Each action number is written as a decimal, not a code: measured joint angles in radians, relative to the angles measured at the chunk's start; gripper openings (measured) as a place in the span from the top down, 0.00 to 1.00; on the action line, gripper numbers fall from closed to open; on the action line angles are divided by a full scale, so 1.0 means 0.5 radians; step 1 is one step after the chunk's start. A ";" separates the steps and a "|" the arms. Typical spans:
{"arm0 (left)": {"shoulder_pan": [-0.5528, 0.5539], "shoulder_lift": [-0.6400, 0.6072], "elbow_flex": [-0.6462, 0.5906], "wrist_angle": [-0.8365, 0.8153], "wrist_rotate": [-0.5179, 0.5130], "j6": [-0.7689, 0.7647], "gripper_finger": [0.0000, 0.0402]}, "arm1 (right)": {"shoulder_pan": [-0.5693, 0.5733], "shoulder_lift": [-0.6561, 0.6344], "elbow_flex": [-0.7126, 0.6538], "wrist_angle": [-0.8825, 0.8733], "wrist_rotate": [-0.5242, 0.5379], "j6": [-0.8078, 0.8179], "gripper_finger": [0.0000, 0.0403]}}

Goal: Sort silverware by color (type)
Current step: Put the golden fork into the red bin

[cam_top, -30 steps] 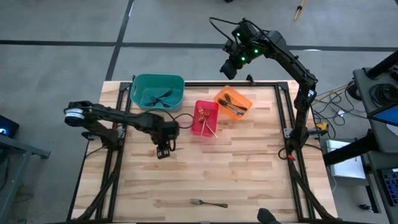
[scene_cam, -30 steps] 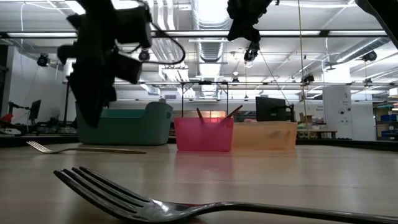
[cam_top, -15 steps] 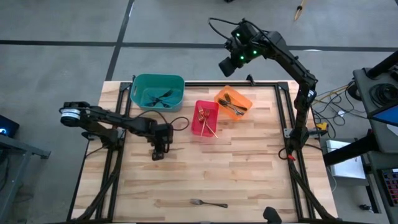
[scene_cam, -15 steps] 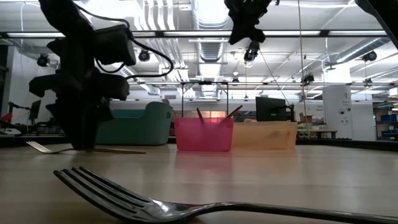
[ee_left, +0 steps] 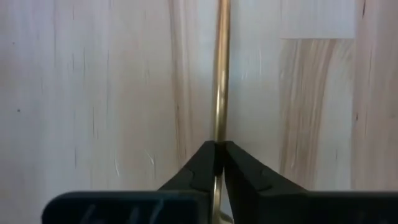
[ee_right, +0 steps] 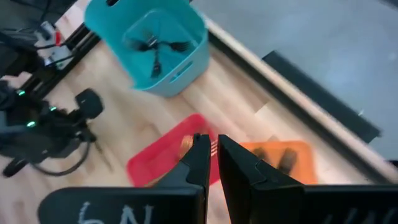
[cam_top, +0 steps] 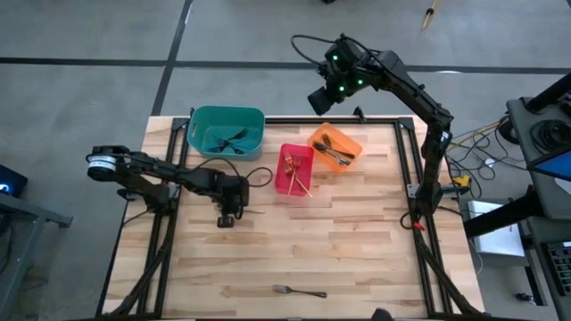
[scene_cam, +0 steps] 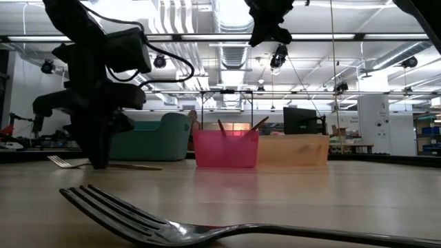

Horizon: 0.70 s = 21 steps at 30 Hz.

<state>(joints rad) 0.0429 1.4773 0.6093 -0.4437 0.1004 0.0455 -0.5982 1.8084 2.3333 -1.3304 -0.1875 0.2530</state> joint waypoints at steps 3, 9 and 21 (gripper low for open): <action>-0.014 -0.023 0.027 -0.029 -0.024 0.064 0.99 | 0.065 0.000 0.000 -0.008 -0.030 0.141 0.94; -0.034 -0.201 0.223 -0.181 -0.121 0.279 0.99 | 0.193 0.043 0.000 -0.004 -0.513 0.355 0.94; -0.090 -0.403 0.845 -0.541 -0.400 0.545 1.00 | 0.536 0.310 0.000 -0.139 -1.185 0.437 0.92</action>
<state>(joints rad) -0.0021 1.2760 1.0316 -0.7143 -0.0998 0.3181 -0.3303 1.9636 2.3333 -1.4000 -0.7802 0.4716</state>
